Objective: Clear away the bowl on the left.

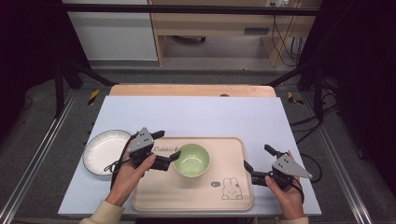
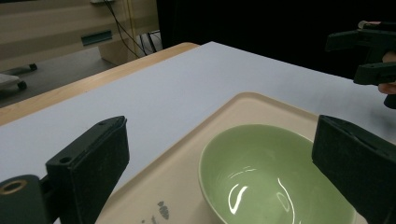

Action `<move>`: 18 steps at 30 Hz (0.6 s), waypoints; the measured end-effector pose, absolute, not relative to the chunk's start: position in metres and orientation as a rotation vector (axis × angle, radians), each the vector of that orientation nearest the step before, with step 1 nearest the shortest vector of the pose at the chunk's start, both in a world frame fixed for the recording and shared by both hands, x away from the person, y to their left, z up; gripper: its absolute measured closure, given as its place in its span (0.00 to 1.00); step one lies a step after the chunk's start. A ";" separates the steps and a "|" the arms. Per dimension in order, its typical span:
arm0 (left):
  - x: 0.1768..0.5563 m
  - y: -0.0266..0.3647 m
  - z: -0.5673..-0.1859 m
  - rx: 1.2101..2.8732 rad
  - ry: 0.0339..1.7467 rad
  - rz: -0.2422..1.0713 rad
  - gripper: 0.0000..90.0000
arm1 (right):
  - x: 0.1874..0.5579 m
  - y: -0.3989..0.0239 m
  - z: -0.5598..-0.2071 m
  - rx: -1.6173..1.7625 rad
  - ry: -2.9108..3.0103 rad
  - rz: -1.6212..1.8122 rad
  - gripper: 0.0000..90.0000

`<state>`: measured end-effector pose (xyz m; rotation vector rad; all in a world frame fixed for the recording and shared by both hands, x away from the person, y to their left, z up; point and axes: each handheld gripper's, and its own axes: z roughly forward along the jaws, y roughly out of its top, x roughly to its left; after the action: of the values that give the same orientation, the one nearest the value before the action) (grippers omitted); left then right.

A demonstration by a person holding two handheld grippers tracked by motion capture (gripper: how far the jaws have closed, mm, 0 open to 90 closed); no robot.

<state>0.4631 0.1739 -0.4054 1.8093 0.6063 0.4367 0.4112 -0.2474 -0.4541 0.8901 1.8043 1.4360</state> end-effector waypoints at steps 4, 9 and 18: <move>0.461 0.182 -0.403 1.801 0.600 0.456 0.04 | 0.411 -0.248 -0.454 0.894 1.804 1.435 0.06; 0.458 0.195 -0.401 1.792 0.605 0.483 0.04 | 0.411 -0.248 -0.454 0.894 1.800 1.435 0.06; 0.454 0.215 -0.398 1.787 0.594 0.511 0.04 | 0.410 -0.249 -0.453 0.888 1.785 1.438 0.06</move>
<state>0.4537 0.2148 -0.3984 1.7867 0.5941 0.5113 0.4103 -0.2487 -0.4535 0.8883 1.7851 1.4381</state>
